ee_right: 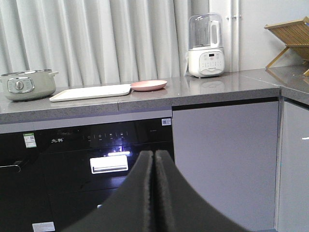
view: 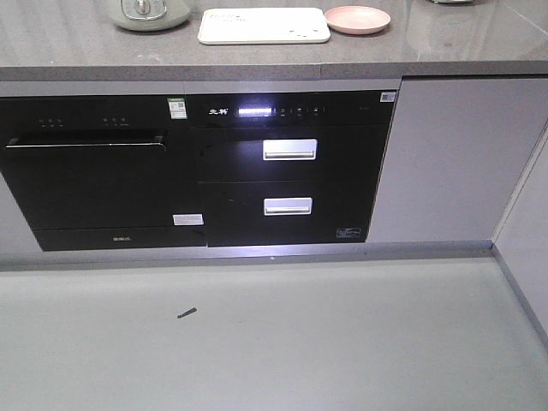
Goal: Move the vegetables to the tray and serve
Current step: 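Drive the base forward toward the counter with the pot and tray, then continue driving closer and align the base with the tray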
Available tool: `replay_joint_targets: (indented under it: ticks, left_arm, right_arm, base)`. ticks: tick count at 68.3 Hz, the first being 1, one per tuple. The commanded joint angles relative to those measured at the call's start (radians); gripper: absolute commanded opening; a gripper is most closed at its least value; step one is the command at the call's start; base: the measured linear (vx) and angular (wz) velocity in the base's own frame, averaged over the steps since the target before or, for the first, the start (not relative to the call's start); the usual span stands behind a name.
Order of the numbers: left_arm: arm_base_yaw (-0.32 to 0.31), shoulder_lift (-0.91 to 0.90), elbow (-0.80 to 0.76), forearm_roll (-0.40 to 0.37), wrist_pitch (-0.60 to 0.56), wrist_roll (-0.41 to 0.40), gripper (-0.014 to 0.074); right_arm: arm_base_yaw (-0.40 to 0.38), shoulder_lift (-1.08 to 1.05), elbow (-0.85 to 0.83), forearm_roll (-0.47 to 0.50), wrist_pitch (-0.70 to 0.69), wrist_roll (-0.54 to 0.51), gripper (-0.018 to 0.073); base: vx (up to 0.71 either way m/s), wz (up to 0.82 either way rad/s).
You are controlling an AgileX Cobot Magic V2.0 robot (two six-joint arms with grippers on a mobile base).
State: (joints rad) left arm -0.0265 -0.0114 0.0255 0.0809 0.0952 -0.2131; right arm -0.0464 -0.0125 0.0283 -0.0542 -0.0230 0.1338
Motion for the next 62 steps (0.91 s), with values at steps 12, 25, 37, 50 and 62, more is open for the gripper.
replay_joint_targets:
  ticks: [12, 25, 37, 50, 62]
  left_arm:
    - [0.000, -0.014, 0.025, 0.000, -0.078, -0.010, -0.0006]
    - [0.000, -0.014, 0.025, 0.000, -0.078, -0.010, -0.0006]
    - [0.000, -0.014, 0.025, 0.000, -0.078, -0.010, -0.0006]
    - [0.000, -0.014, 0.025, 0.000, -0.078, -0.010, -0.0006]
    - [0.000, -0.014, 0.025, 0.000, -0.078, -0.010, -0.0006]
  right_arm:
    - [-0.003, -0.005, 0.015, -0.009, -0.074, 0.001, -0.0003]
    - [-0.003, -0.005, 0.015, -0.009, -0.074, 0.001, -0.0003]
    - [-0.003, -0.005, 0.015, -0.009, -0.074, 0.001, -0.0003]
    - [-0.003, -0.005, 0.015, -0.009, -0.074, 0.001, -0.0003]
    - [-0.003, -0.005, 0.015, -0.009, -0.074, 0.001, -0.0003]
  base:
    - [0.11, -0.04]
    - [0.10, -0.04]
    - [0.09, -0.03]
    - [0.08, -0.02]
    - [0.08, -0.01]
